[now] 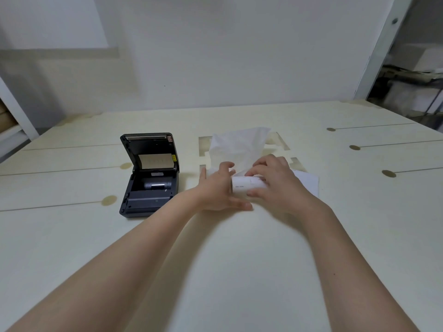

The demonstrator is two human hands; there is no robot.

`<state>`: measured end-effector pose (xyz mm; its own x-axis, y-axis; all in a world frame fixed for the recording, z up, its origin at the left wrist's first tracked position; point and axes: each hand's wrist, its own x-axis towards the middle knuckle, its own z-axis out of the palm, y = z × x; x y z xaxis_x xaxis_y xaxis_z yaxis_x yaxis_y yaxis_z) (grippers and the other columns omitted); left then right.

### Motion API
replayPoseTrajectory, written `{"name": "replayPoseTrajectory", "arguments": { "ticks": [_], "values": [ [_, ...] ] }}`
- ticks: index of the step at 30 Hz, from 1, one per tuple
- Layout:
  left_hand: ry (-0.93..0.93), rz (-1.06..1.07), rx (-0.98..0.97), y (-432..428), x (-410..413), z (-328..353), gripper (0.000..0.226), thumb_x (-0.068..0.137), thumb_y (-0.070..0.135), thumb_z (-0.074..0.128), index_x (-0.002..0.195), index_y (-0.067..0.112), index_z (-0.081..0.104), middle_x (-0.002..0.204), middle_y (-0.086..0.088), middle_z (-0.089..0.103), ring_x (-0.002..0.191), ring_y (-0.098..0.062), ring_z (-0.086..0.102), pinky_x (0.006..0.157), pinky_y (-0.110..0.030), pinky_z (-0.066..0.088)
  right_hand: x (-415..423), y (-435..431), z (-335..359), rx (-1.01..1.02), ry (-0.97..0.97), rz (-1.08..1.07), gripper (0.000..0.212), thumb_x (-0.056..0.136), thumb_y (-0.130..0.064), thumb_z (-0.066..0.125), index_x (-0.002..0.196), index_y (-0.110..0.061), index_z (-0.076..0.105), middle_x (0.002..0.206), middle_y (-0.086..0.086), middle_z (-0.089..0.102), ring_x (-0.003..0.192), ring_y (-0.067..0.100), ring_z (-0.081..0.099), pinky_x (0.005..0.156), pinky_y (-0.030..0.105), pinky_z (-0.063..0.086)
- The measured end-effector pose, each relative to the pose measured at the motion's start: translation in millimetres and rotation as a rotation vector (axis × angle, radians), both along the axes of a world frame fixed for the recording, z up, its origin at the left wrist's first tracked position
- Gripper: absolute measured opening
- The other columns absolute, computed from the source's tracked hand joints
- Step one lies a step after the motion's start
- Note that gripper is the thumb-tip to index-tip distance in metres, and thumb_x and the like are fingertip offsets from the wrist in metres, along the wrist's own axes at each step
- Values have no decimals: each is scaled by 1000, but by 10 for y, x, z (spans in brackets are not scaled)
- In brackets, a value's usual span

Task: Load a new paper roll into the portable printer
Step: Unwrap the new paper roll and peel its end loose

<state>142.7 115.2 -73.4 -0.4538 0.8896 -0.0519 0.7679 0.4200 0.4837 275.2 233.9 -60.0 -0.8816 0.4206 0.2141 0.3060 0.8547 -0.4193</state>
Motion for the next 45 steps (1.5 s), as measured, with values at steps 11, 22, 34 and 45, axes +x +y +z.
{"name": "replayPoseTrajectory", "arguments": {
  "ticks": [11,22,34,45],
  "values": [
    [-196,78,183,-218,-46,19,100,76,55,73,154,28,17,145,22,34,145,-9,31,119,-45,-17,-12,-196,169,-179,323,115,34,81,-20,70,113,-26,60,103,-19,55,103,5,51,82,17,42],
    [-805,181,821,-459,235,130,31,100,20,54,130,16,59,125,-14,65,104,-21,70,93,-38,57,-52,-289,124,-115,418,179,57,79,-20,74,129,-28,48,113,-18,63,112,2,47,86,8,39],
    [-603,222,864,-544,217,32,26,98,12,57,123,16,63,107,8,71,91,-9,72,82,-19,56,-133,-290,57,-42,423,130,20,86,-25,67,106,-27,70,107,-12,62,107,14,52,82,6,35],
    [-547,211,818,-549,175,-3,27,96,12,59,121,19,64,102,16,68,81,-6,69,84,-24,58,-184,-397,48,-195,475,61,7,87,-13,65,85,-19,69,99,-9,68,102,10,54,76,6,35]
  ]
}}
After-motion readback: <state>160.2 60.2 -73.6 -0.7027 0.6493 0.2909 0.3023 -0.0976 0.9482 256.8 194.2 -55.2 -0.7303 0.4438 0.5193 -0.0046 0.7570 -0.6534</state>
